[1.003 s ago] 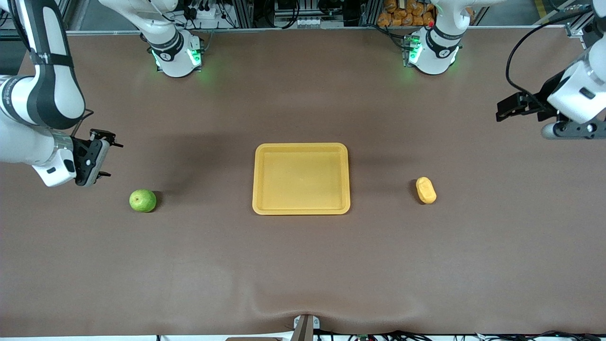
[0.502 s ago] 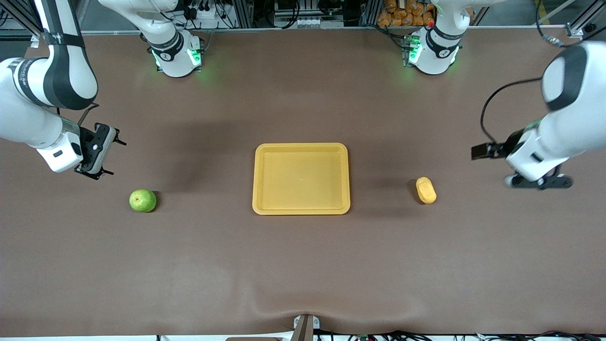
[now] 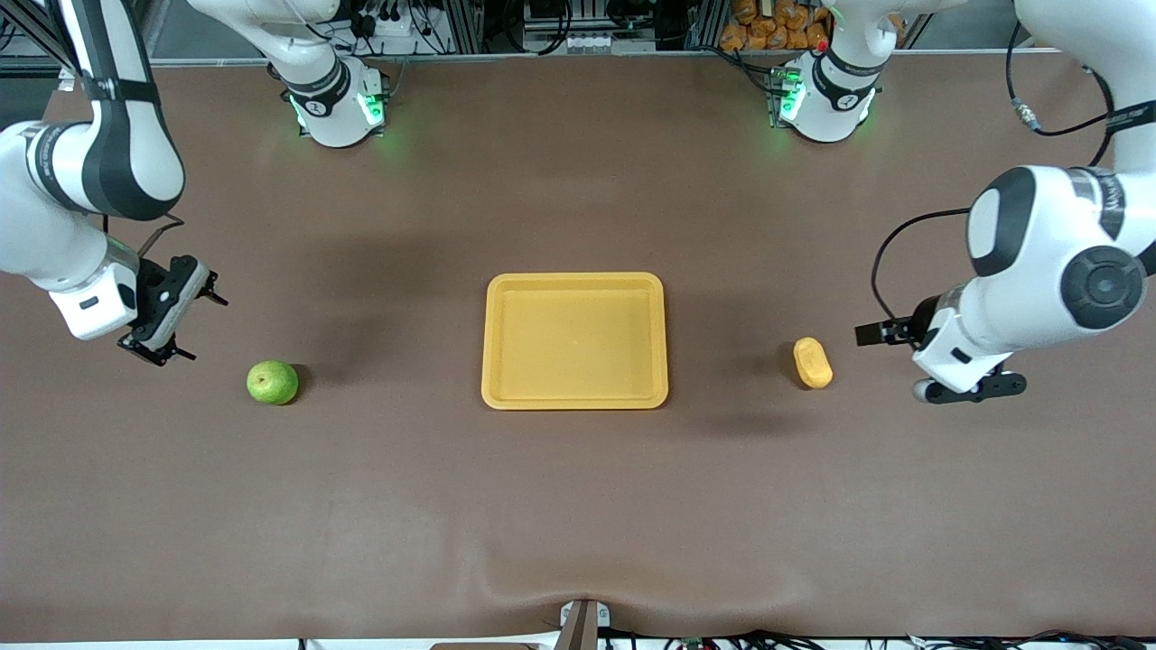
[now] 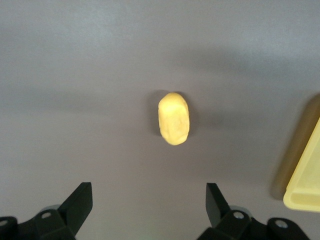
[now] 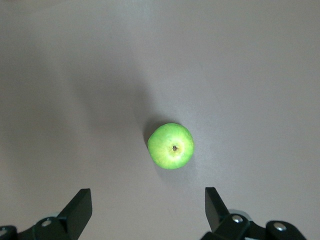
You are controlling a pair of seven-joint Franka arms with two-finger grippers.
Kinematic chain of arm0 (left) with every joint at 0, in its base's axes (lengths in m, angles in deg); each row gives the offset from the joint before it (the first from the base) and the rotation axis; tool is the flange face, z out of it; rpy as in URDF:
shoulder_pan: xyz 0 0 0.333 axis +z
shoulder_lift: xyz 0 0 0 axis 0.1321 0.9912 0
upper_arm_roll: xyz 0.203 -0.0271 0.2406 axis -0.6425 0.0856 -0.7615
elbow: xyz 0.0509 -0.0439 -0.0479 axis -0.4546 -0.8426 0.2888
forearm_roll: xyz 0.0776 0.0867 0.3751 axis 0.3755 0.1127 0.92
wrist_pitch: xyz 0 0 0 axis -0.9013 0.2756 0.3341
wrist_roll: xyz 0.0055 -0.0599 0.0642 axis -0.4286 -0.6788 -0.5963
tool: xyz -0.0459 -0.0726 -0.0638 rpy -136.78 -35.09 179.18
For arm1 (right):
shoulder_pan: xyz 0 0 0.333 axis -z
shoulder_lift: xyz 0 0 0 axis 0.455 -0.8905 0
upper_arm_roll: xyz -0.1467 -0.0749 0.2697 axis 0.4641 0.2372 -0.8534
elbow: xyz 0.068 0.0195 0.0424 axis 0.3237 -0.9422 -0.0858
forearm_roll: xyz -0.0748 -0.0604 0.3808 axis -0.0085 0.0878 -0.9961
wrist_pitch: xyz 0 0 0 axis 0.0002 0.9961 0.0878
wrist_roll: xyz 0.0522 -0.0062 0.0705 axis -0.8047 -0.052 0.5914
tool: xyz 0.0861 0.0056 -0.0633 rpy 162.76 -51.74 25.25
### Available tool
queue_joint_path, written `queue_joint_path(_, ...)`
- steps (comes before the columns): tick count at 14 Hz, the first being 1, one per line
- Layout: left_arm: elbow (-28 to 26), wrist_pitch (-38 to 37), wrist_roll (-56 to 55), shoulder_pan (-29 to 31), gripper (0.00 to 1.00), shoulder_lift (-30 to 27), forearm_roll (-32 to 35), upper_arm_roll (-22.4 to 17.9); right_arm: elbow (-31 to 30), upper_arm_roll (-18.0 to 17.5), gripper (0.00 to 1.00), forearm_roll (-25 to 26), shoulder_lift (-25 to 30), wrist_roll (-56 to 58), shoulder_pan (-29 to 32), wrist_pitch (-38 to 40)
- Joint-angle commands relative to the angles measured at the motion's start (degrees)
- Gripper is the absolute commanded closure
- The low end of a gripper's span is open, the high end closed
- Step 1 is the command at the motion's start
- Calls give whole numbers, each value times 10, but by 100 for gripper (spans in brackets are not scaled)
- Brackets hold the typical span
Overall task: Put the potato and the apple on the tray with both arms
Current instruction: 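Move the right gripper toward the apple while the left gripper approaches the potato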
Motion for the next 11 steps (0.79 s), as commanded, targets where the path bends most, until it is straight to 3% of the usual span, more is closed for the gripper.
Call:
queue_joint_path(1, -16, 36, -16, 2, 0, 23, 8, 1, 14, -2, 0, -20, -35, 23, 6, 7)
queue_joint_path(11, -92, 153, -18, 5, 0, 47, 9, -2, 0, -2, 0, -73, -110, 44, 9, -114)
